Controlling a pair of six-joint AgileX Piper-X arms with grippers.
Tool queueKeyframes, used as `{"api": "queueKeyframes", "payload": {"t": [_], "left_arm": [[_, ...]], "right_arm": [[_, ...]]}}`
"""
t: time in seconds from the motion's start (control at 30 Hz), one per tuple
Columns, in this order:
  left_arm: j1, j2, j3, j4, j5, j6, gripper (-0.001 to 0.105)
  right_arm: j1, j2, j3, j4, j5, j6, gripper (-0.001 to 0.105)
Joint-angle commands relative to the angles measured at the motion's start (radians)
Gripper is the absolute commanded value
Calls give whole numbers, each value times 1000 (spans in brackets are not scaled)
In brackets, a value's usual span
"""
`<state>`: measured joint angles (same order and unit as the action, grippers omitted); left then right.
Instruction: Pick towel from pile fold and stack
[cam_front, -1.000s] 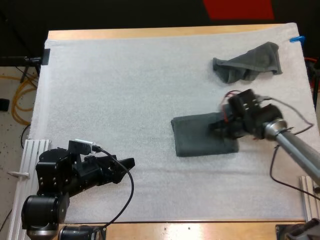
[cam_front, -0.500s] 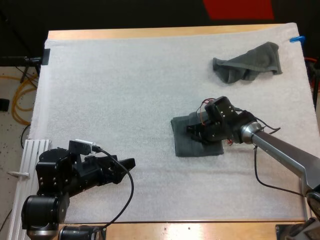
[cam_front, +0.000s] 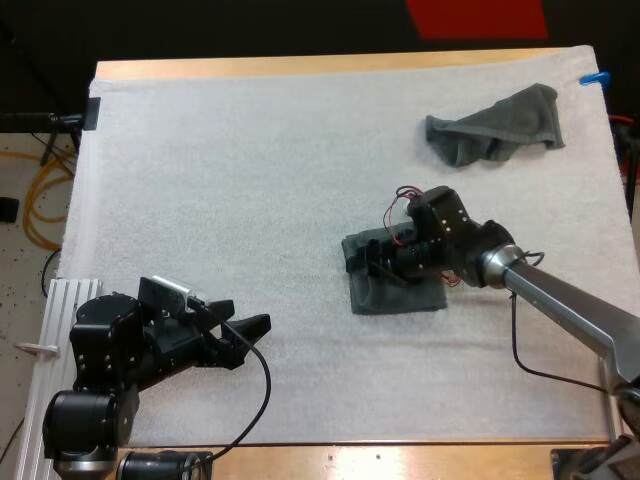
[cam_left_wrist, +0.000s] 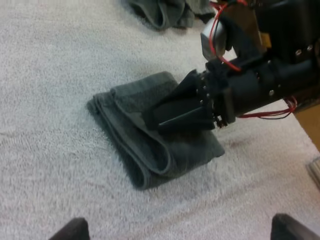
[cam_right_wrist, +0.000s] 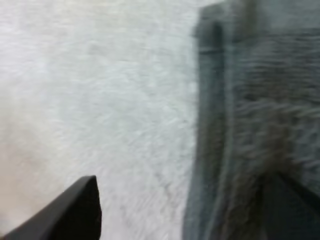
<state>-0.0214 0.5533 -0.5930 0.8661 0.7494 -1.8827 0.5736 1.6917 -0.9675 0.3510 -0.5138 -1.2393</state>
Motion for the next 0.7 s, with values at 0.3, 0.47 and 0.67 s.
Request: {"api": "queueKeyframes", "payload": {"t": [0.3,0.47,0.67], "left_arm": [[1,-3,-6,-13,13,17,69],[1,11,-6,-15,9,-12,69],[-35,53,-6,-91,-45,-73,72]], "right_arm": [[0,-273,-10,87,-10,-173,64],[0,-441,-10,214,113,-272,64],[0,-615,-7,378,237,-337,64]]}}
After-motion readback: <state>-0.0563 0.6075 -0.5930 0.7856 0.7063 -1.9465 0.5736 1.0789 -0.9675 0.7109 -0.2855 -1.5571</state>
